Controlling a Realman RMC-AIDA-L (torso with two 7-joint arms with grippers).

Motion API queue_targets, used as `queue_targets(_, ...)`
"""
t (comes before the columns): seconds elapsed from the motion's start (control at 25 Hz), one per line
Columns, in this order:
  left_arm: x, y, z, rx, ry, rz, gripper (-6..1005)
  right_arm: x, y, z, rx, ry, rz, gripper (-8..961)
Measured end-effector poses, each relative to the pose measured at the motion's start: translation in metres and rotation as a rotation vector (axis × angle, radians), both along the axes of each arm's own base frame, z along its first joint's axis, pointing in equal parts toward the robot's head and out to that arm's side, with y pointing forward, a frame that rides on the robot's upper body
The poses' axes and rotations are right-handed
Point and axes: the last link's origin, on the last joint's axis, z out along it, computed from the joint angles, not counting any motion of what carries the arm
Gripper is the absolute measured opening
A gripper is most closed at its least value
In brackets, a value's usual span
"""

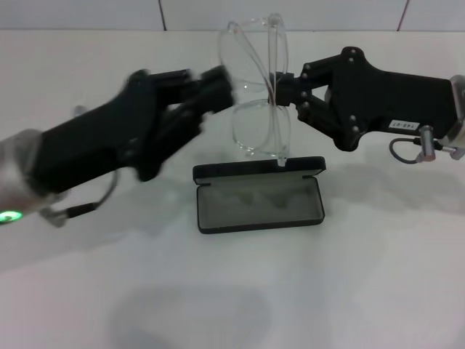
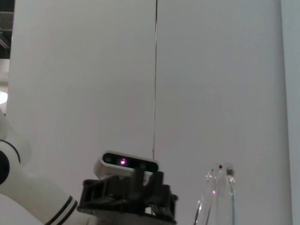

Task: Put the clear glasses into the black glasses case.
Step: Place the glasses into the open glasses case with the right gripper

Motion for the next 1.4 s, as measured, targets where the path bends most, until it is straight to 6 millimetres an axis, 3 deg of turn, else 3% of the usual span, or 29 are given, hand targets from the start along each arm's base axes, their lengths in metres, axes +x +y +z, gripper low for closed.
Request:
queue_targets(0.16,-0.031,-0.003,0.027,0.017,0.072,0.057,115,0.002,-0.001,0.005,-0.039,-0.080,0.016,48)
queue_targets(0.44,-0.086,-0.001,0.075,0.065,0.250,0.257,131,-0.001,-0.015,0.018,-0.072,-0.486,0.010,49)
queue_targets(0.76,-0.111,-0.011,0.111,0.208,0.320,0.400,131,-0.052,-0.023,0.004,-0.042,-1.011,-0.030,49)
queue_targets(1.0,-0.113,-0.012,0.106,0.196,0.341,0.422,132,-0.099,-0.021,-0.024,-0.012,-1.270,0.001,49)
queue_targets(1.2,-0.111,-0.013,0.094,0.193,0.334,0.416,132,-0.121,-0.024,-0.053,0.072,-1.383,0.055,50)
queue_targets(1.4,-0.111,-0.012,0.091,0.189,0.328,0.418,132,-0.127,-0.028,-0.071,0.138,-1.427,0.095,50)
